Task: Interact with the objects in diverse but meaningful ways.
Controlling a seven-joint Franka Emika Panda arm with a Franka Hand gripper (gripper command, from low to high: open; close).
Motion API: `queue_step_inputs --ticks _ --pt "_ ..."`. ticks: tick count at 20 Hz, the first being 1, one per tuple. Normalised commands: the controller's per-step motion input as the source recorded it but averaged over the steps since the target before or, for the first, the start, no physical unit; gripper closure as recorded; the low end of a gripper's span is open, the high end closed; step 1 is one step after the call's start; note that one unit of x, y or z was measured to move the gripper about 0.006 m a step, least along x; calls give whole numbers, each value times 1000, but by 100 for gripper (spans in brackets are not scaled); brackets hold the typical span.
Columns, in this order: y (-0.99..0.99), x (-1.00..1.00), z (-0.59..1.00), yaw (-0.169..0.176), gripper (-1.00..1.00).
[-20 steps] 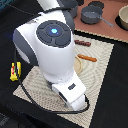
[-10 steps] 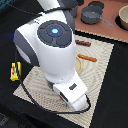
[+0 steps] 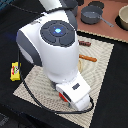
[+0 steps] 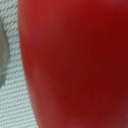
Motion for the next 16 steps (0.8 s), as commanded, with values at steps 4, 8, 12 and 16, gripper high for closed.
queue_step_inputs --ticks 4,8,12,16 --pt "0 451 -3 0 100" --pt "0 396 -29 7 100" --pt "0 396 -39 9 100" --pt "0 397 -56 6 100"
